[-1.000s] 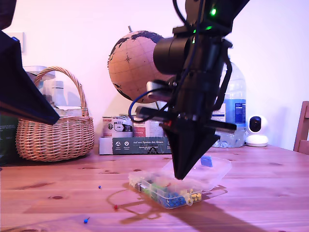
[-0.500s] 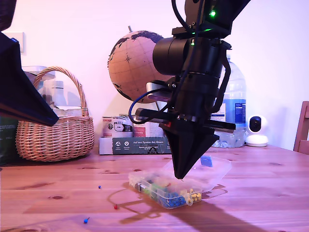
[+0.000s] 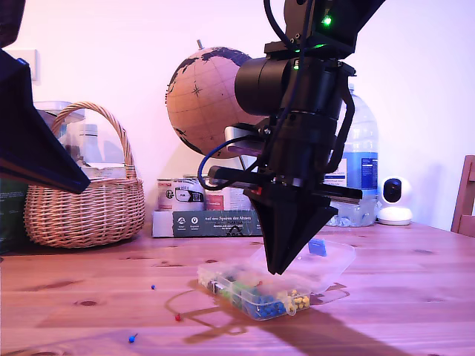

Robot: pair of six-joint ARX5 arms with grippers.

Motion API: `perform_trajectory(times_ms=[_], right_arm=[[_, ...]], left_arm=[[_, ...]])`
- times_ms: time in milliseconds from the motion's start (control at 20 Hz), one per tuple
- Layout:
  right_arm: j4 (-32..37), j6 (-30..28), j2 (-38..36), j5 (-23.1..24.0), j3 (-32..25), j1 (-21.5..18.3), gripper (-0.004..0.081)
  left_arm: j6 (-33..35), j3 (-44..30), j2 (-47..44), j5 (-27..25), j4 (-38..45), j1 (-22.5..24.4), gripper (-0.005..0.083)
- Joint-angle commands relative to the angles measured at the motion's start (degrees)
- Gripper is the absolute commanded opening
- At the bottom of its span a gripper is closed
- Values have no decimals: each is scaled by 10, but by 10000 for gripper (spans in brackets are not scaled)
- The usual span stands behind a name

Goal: Sort the loose pins on the table into their correct compartments

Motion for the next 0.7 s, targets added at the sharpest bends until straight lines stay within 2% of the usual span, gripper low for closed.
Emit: perform_trajectory(times_ms=[0, 200, 500, 650], right_arm=[[1, -2, 3, 0, -2, 3, 9], [-22, -5, -10, 1, 0, 3, -13], [-9, -19, -105, 33, 0, 17, -13], [8, -23, -148, 49, -1, 38, -13]], left_arm=[[-2, 5, 2, 1, 4, -3, -24], [-2, 5, 2, 0, 7, -2, -24], [1, 5, 2, -38, 27, -1, -24], [68, 5, 4, -60, 47, 0, -24]])
